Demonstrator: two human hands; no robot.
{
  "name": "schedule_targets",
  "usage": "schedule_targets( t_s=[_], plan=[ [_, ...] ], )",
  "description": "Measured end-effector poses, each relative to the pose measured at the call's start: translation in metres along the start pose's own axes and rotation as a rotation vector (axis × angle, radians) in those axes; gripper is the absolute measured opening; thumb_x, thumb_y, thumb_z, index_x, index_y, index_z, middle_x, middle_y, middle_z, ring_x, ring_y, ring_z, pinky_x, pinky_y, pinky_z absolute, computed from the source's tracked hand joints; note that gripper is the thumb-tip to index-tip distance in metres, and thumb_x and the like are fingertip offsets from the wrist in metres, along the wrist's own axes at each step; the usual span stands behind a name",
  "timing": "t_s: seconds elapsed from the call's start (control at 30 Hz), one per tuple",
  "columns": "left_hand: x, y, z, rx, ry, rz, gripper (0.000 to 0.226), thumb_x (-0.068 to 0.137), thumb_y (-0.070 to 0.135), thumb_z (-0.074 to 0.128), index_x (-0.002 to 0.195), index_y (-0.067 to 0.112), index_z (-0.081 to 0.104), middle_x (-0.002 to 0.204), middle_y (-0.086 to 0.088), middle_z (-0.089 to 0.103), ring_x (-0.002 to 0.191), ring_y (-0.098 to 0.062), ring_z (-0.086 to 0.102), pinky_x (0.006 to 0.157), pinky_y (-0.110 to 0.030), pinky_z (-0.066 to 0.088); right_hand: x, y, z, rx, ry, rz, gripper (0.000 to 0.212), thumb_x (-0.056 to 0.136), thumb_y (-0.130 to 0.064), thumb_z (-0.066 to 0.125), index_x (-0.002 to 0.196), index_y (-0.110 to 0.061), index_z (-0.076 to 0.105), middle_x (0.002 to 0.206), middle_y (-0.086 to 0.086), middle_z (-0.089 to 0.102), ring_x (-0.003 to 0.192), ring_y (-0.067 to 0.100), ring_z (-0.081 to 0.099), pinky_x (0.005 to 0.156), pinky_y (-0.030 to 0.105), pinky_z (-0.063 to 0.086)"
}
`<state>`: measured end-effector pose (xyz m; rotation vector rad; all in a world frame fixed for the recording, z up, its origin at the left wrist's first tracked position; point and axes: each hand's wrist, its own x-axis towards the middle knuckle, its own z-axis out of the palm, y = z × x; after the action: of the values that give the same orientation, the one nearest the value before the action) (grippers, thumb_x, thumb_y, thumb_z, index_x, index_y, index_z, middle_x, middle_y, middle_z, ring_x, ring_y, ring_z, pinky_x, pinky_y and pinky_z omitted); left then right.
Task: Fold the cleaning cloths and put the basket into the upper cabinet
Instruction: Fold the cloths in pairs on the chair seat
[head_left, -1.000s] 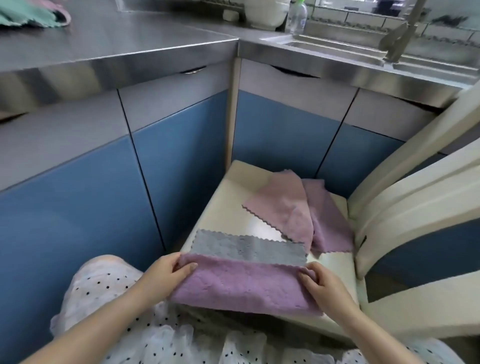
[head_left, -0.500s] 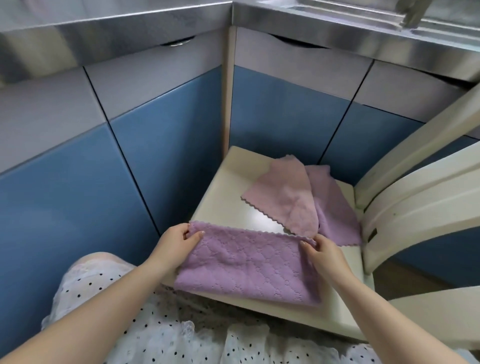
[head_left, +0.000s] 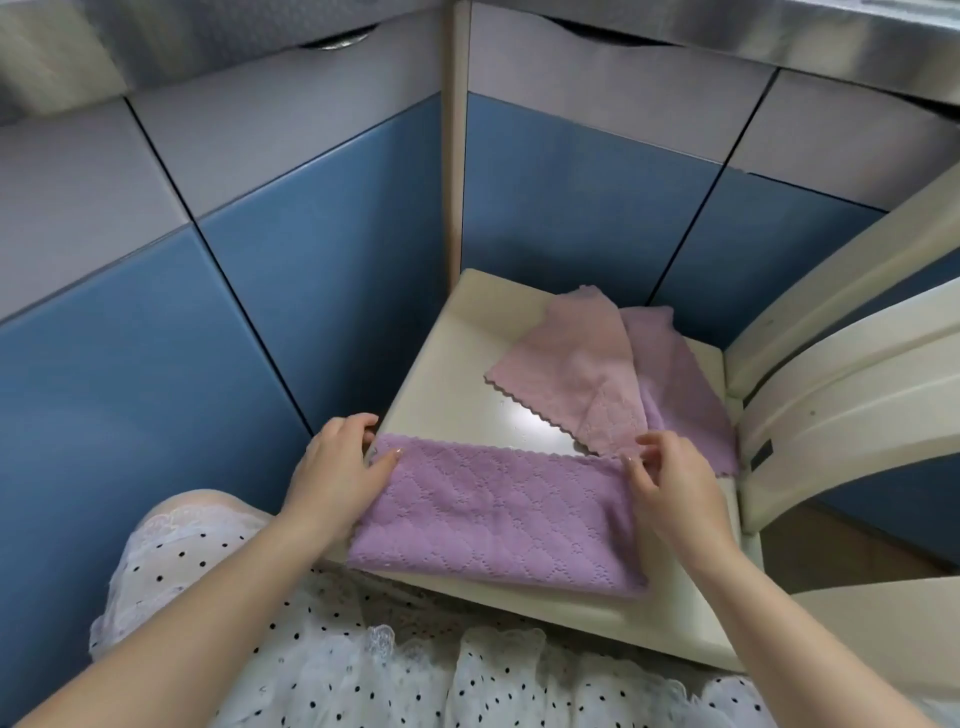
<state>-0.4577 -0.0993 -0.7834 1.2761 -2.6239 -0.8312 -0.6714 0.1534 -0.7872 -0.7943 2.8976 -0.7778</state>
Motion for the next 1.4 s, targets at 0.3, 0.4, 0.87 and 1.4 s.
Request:
schedule_targets(
  t_s=[0.3, 0.4, 0.87, 1.4],
  plan=[
    [-0.044, 0.067, 0.062, 0.406, -0.131, 0.425, 0.054, 0.100, 0.023, 0.023, 0.151, 0.014, 0.006, 0.159, -0.002, 0.002, 0.146, -0.016, -0.003, 0.117, -0.036, -0.003, -0.048, -0.067, 0.067, -0.243, -0.244, -0.401, 0.045, 0.084, -0.035, 0.038, 0.116, -0.018, 0.064, 0.125, 0.008, 0.062, 0.116, 0.029, 0.059, 0.083, 0.054, 0.052],
    [-0.045, 0.057, 0.075, 0.532, -0.152, 0.417, 0.056, 0.098, 0.032, 0.011, 0.150, 0.013, 0.002, 0.159, -0.003, -0.003, 0.146, -0.018, -0.007, 0.116, -0.042, -0.005, -0.049, -0.061, 0.073, -0.346, -0.298, -0.348, 0.053, 0.089, -0.045, 0.032, 0.128, -0.021, 0.058, 0.134, 0.003, 0.056, 0.123, 0.023, 0.054, 0.092, 0.053, 0.049],
    [-0.048, 0.038, 0.053, 0.504, -0.112, 0.458, 0.077, 0.087, 0.057, 0.006, 0.147, 0.012, 0.025, 0.156, -0.006, 0.018, 0.145, -0.019, 0.010, 0.117, -0.042, 0.008, -0.037, -0.021, 0.030, -0.453, -0.328, -0.327, 0.078, 0.084, -0.066, 0.010, 0.145, -0.022, 0.032, 0.154, 0.001, 0.027, 0.144, 0.021, 0.021, 0.115, 0.051, 0.005],
    [-0.080, -0.014, 0.057, 0.596, -0.080, 0.794, 0.060, 0.081, 0.045, 0.036, 0.132, 0.017, 0.053, 0.139, -0.001, 0.052, 0.127, -0.018, 0.050, 0.103, -0.057, 0.024, -0.016, -0.043, 0.047, -0.424, -0.224, -0.741, 0.037, 0.083, -0.024, 0.044, 0.112, -0.030, 0.066, 0.102, -0.001, 0.064, 0.088, 0.024, 0.063, 0.092, 0.049, 0.048]
  ],
)
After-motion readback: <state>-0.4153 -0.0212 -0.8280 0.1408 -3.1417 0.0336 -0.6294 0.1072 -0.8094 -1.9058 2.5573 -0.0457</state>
